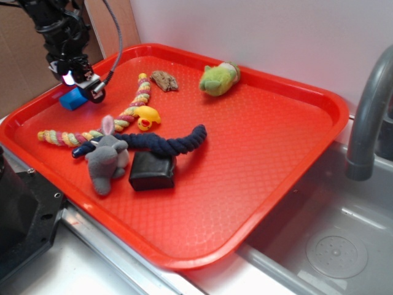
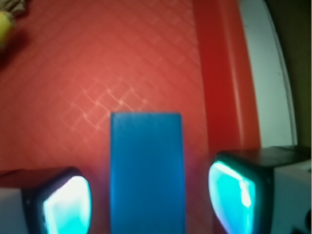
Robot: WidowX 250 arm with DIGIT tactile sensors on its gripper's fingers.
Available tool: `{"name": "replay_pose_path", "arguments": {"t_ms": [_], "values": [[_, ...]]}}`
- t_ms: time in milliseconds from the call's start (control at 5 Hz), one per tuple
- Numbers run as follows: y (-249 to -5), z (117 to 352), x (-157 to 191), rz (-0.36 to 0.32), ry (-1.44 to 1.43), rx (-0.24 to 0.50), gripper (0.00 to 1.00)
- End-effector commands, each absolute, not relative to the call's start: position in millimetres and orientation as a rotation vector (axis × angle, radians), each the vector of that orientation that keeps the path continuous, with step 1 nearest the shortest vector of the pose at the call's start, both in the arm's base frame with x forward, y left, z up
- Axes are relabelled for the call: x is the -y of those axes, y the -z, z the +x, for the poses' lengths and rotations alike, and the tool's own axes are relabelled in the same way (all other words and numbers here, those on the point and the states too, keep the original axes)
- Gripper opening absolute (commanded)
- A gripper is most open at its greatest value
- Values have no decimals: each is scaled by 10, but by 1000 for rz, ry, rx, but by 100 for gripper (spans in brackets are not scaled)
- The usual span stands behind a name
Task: Grab the blue block.
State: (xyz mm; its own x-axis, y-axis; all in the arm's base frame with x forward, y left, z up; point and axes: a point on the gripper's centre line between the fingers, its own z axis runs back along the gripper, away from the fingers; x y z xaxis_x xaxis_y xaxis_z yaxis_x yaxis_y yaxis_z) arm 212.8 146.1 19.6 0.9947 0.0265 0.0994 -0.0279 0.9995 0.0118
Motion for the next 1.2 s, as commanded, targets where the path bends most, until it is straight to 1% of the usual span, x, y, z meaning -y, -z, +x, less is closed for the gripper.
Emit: {"name": "replay_pose_path", "arguments": {"t_ms": [0, 200, 400, 600, 800, 1000], "values": [[-110, 2013, -1116, -30, -32, 48, 100], [-192, 1982, -1040, -67, -38, 42, 100], [-189, 2013, -1019, -63, -48, 34, 98], [-167, 2016, -1055, -59, -48, 18, 0], [-231, 1931, -1122, -63, -63, 30, 0], [-725, 1832, -1189, -73, -129, 111, 0]]}}
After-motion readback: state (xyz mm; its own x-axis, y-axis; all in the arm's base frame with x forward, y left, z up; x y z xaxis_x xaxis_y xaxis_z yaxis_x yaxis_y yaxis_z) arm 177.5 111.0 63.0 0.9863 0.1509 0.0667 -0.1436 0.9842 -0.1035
